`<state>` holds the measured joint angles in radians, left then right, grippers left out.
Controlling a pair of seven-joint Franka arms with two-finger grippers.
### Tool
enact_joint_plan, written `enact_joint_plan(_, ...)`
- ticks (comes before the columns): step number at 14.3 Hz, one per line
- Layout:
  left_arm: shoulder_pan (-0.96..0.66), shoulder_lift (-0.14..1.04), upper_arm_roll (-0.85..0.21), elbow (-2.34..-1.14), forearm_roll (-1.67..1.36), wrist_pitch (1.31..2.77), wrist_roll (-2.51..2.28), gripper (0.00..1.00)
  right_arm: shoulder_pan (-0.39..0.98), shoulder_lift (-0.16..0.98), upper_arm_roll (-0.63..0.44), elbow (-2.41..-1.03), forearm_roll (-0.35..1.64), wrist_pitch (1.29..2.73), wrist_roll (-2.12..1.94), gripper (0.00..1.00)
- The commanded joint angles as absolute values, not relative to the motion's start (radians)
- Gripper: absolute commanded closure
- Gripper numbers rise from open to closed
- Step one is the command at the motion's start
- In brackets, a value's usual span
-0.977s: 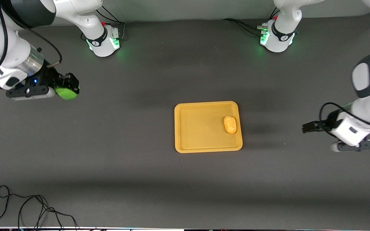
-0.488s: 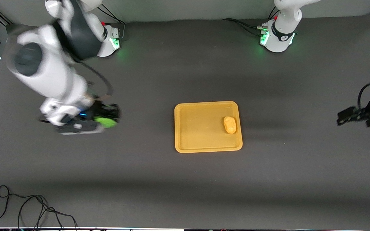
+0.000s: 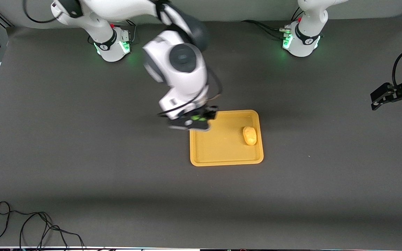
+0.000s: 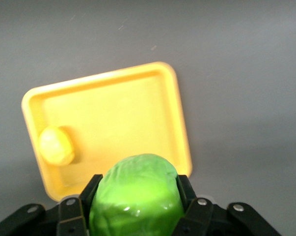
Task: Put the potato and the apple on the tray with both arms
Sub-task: 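Lower the green apple onto the tray beside the potato with the right gripper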
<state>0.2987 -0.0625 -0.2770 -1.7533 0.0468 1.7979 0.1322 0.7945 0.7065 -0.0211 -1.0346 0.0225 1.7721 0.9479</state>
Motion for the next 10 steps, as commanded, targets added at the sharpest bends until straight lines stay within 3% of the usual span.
enact_joint_plan(1, 0.310, -0.022, -0.284, -1.717, 0.054, 1.789, 0.166, 0.00, 0.844, 0.845, -0.035, -0.930, 0.023, 1.840, 1.000, 0.50)
enact_joint_plan(6, 0.324, 0.003, -0.278, -1.703, 0.006, 1.746, 0.172, 0.00, 0.854, 1.020, -0.037, -0.933, -0.028, 2.028, 1.006, 0.50)
enact_joint_plan(10, 0.322, 0.000, -0.282, -1.695, -0.003, 1.741, 0.170, 0.00, 0.857, 1.086, -0.037, -0.937, -0.028, 2.100, 1.008, 0.49)
